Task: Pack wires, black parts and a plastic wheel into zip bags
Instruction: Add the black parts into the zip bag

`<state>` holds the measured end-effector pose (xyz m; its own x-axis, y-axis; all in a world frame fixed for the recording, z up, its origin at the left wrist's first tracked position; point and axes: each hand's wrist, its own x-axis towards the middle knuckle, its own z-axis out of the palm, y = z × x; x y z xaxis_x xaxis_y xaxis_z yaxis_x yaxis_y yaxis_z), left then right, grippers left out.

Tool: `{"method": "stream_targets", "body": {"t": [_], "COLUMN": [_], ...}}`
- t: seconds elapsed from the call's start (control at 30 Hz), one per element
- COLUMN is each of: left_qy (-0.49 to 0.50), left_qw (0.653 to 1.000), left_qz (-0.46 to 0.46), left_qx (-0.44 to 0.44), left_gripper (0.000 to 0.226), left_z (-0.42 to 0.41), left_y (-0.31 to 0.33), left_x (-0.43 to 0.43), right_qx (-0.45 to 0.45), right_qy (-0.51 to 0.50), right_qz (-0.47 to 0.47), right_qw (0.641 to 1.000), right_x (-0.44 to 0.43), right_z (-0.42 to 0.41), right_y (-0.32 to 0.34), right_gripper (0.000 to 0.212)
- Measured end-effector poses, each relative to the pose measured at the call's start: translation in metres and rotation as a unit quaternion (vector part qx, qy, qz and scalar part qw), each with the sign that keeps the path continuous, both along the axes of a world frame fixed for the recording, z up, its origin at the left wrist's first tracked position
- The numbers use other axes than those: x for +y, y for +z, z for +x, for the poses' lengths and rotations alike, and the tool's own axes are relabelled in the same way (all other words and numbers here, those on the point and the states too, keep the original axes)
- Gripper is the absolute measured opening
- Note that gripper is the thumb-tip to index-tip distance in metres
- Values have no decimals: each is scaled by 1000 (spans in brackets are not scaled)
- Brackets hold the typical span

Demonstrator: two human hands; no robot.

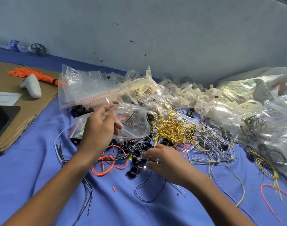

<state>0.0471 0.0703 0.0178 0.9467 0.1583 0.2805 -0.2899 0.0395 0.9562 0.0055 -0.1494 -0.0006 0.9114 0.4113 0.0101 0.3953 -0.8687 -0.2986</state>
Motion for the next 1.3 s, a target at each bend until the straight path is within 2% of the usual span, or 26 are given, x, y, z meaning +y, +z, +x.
{"method": "stream_targets", "body": {"t": [0.13, 0.2, 0.3, 0.4, 0.47, 0.6, 0.73, 0.87, 1.07, 1.3], "left_qy": [-29, -26, -17, -26, -42, -47, -48, -43, -43, -50], "left_qw": [997, 993, 984, 974, 971, 968, 971, 972, 970, 970], "left_qz": [68, 111, 170, 223, 233, 243, 230, 230, 237, 238], "left_qx": [-14, -27, -43, -41, -31, -31, -34, -30, -29, -23], "left_gripper": [12, 17, 21, 27, 28, 23, 22, 21, 21, 27], "left_z": [-5, -7, -9, -13, -16, -15, -13, -13, -16, -16], "left_y": [-4, -7, -7, -6, -6, -11, -11, -10, -11, -12], "left_x": [0, 1, 0, -4, -8, -11, -8, -5, -6, -5], "right_qx": [-29, -28, -26, 9, 35, 54, 95, 59, -5, -71], "right_qy": [-22, -24, -55, -91, -86, -72, -39, -26, -112, -260], "right_qz": [-51, -31, 116, 320, 382, 362, 366, 384, 372, 213], "right_qw": [998, 999, 991, 943, 919, 928, 925, 921, 922, 939], "right_x": [-1, -4, -12, -12, -4, 22, 34, 23, -35, -113], "right_z": [1, 0, -4, -8, -8, 6, 13, 14, 40, 146], "right_y": [-5, -3, 8, 26, 34, 38, 30, 29, 35, 39], "right_gripper": [19, 16, 7, 10, 9, 13, 43, 32, 18, 26]}}
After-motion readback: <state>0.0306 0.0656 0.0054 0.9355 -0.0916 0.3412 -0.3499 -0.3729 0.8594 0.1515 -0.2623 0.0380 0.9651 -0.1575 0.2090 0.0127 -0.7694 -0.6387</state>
